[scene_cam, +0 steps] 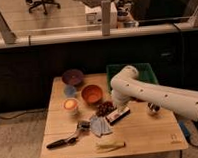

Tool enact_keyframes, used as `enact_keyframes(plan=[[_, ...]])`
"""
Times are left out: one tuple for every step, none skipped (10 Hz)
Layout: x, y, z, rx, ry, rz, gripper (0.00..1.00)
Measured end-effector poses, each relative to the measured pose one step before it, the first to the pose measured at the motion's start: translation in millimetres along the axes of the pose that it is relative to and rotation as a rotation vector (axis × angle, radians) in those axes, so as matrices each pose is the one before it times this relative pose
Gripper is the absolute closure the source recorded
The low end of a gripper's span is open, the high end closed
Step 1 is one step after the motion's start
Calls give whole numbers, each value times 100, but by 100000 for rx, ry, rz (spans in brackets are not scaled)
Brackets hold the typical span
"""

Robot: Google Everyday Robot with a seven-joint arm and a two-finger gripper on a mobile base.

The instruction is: Place grapes in red bowl

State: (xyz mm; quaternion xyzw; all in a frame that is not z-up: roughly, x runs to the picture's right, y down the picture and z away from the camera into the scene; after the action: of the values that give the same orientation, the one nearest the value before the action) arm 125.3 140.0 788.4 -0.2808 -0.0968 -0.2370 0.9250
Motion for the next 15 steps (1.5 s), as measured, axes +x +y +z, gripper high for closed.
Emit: enact_keyframes(plan=[[-79,-67,43,-47,-200,-757,96],[-267,-139,37,-389,-174,-896,97],[-936,-922,-730,936,143,-1517,87],[-1104,-1043,-445,907,3,-721,76],[-1070,-1070,-407,880,-152,-731,66],[-736,-964,-299,446,422,-757,54],[-486,-746,-63,209,218,-266,44],[-430,-705,107,220,-111,-228,35],[-72,-599,224,-107,210,681,24],[126,-327,417,-635,58,1836,20],[112,-192,285,-520,48,1072,20],[3,-378,470,-637,-159,1181,20],[-70,-360,421,-458,-206,875,20],[150,-15,364,-901,94,1085,20],[330,39,537,-882,-54,2373,20]])
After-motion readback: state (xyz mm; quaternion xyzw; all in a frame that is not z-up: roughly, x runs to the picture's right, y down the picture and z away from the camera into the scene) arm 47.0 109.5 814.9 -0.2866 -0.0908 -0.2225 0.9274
